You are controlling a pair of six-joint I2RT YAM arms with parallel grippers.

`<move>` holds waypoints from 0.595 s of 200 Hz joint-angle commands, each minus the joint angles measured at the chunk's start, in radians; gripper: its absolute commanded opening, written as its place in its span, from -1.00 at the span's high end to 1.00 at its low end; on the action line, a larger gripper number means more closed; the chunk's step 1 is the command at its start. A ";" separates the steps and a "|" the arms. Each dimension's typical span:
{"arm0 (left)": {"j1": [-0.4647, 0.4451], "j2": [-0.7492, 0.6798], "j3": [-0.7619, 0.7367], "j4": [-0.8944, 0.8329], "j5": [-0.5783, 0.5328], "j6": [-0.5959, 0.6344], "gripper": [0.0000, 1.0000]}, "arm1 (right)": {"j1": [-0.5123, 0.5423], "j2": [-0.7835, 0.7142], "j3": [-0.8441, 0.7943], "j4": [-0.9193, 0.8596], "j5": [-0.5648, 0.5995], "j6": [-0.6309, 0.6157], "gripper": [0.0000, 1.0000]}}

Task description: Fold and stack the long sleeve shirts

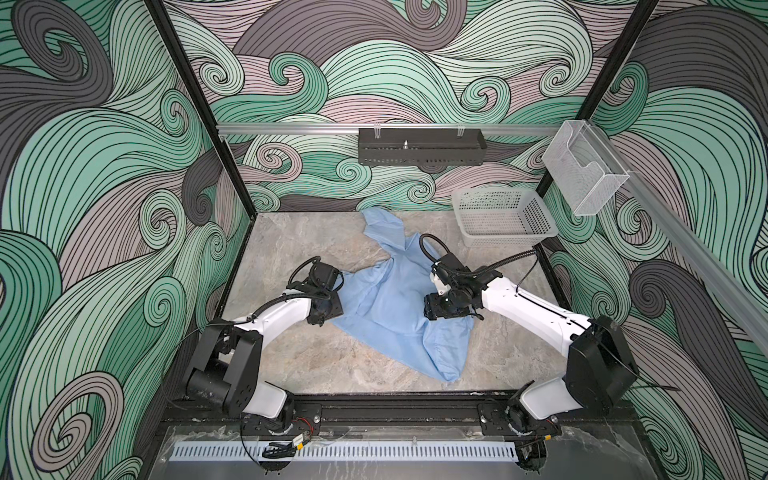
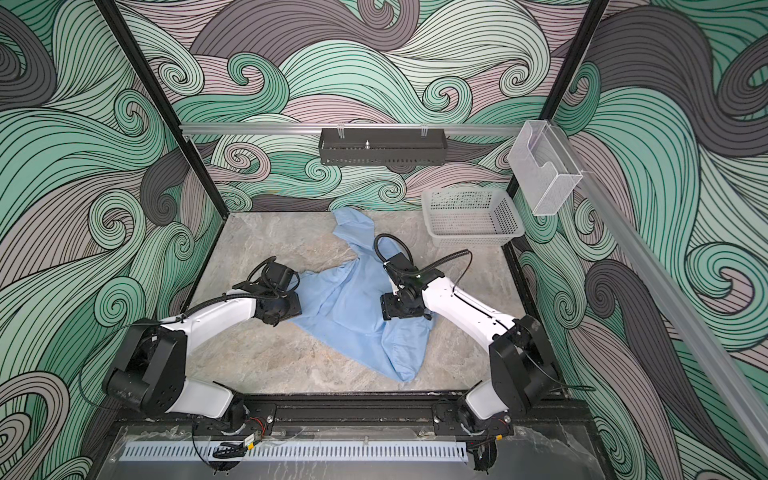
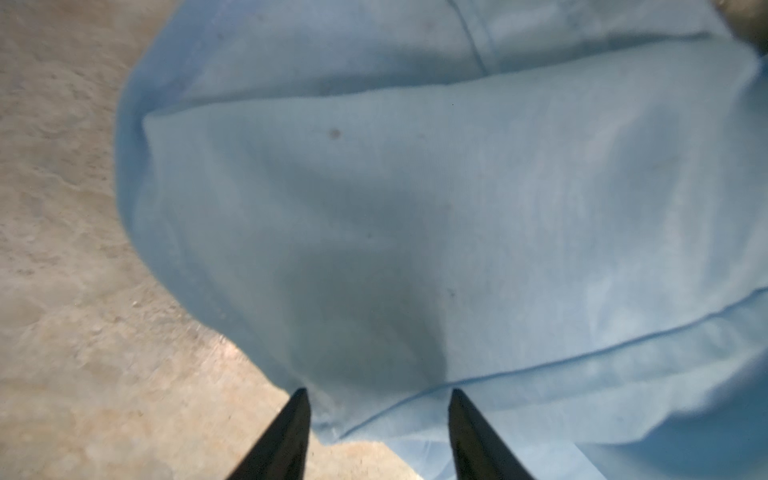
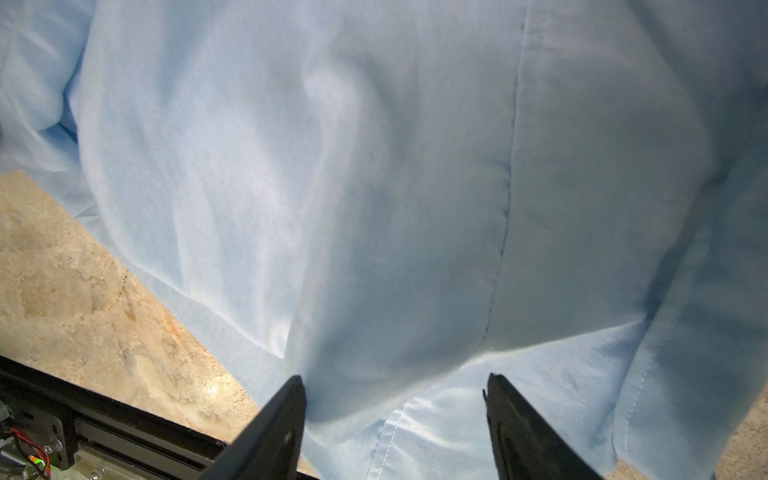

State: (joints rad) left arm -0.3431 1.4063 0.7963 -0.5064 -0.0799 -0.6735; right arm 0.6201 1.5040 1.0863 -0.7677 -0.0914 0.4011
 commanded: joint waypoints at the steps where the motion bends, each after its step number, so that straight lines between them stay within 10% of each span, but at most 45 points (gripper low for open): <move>1: 0.009 -0.059 -0.038 -0.050 -0.026 -0.007 -0.19 | 0.010 -0.014 0.007 -0.024 -0.004 0.004 -0.40; 90: 0.011 0.025 -0.073 0.078 0.011 -0.072 -0.17 | 0.016 -0.012 0.013 -0.035 0.005 -0.004 -0.40; 119: 0.016 0.023 -0.058 0.089 0.015 -0.071 0.32 | 0.017 -0.001 0.020 -0.035 -0.003 -0.004 -0.40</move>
State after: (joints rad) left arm -0.3374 1.4372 0.7231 -0.4385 -0.0666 -0.7296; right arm 0.6304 1.5040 1.0863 -0.7818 -0.0906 0.4007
